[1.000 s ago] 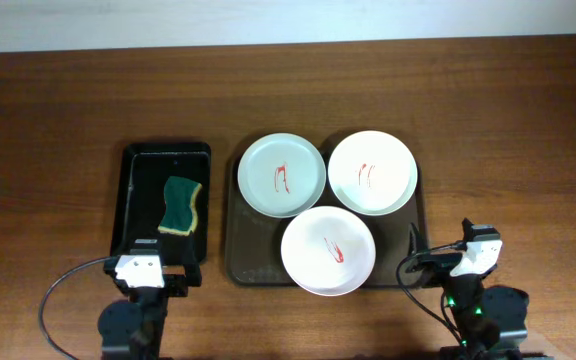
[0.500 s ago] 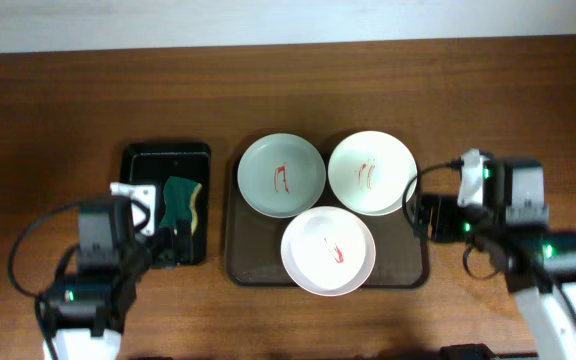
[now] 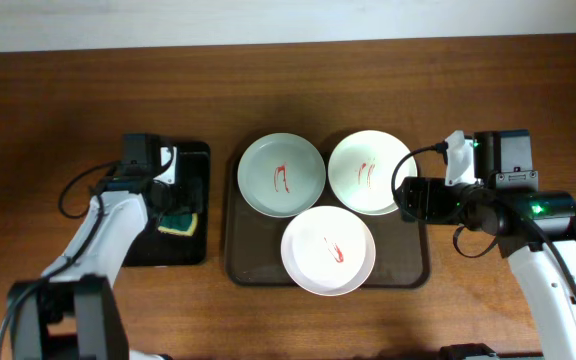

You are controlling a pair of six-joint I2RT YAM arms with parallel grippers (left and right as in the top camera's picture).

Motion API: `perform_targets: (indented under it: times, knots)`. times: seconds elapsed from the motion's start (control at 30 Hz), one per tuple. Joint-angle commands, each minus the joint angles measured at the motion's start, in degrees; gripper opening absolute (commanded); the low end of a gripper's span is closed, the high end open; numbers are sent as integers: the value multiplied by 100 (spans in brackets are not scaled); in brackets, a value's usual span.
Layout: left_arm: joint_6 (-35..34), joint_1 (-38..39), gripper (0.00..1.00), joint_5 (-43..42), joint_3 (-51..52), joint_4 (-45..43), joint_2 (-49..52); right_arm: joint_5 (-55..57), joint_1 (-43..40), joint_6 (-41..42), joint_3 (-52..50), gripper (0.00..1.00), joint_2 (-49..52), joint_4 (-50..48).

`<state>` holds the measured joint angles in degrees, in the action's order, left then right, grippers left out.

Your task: Clean dirty plates on tray and stack at the side

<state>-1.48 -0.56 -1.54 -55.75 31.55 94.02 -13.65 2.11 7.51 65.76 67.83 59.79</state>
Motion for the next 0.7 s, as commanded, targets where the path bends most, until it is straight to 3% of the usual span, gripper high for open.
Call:
perform_targets:
  times: [0.0,0.07,0.17,0.33,0.37,0.4,0.63,0.67]
  knots:
    - [-66,-26,75,24,-72,0,551,-76,-26,-15,101,99,4,-7]
    - [-66,-24,49,-131,-70,138,737,-74,-26,-17,103,99,4,-9]
    - [-66,-26,0,-166,-68,468,752,-74,-26,-17,103,99,4,-17]
    - [-66,-26,0,-164,-514,1185,673,-72,-26,-17,103,99,4,-24]
    - [-66,-26,43,-168,-761,1353,645,-72,-26,-17,103,99,4,-22]
    - [-63,-26,99,-166,-852,1322,645,-72,-26,-17,101,99,4,-24]
    - [-66,-20,100,-286,-378,221,732,-74,-26,-15,103,99,4,-24]
    - [-63,-20,88,-433,-299,61,758,-74,-26,-17,103,99,4,-24]
